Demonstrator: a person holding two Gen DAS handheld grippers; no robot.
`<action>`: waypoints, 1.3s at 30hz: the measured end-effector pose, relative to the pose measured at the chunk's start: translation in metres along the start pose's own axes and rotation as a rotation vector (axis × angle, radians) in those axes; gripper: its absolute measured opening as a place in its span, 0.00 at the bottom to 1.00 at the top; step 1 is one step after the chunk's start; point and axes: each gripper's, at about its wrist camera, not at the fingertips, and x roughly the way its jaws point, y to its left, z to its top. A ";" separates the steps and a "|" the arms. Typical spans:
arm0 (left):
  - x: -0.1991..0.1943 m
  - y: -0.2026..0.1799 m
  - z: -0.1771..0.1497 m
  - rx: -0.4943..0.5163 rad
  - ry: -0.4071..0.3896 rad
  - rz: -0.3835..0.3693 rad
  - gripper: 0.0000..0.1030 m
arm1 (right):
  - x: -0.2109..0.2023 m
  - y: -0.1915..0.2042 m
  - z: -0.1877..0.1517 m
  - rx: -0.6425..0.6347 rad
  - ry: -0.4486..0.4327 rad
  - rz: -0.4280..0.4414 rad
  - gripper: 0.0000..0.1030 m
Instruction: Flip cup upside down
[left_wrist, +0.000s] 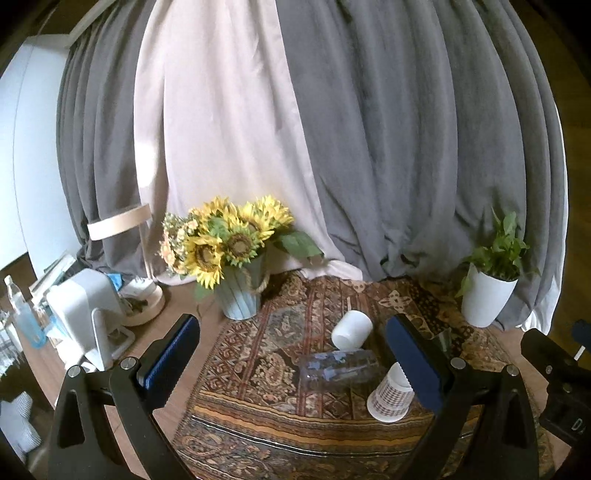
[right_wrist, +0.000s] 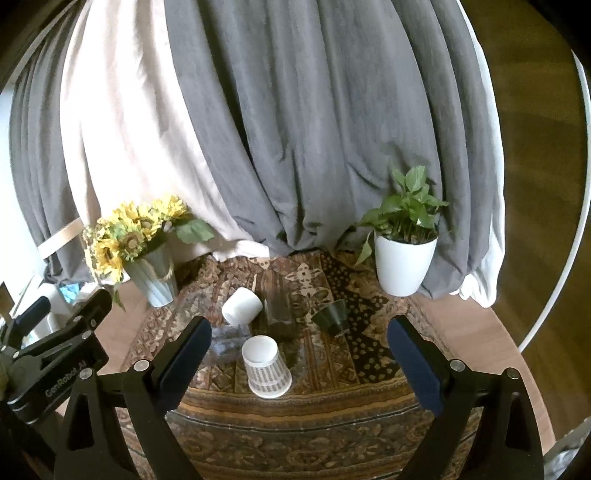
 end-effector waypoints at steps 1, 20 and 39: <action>-0.001 0.001 0.001 0.001 -0.003 -0.001 1.00 | -0.001 0.001 0.000 -0.001 -0.005 -0.002 0.94; -0.005 0.008 0.009 0.054 -0.057 -0.010 1.00 | -0.012 0.014 0.004 -0.007 -0.058 -0.036 0.94; -0.005 0.017 0.010 0.046 -0.062 -0.025 1.00 | -0.017 0.024 0.004 -0.007 -0.068 -0.043 0.94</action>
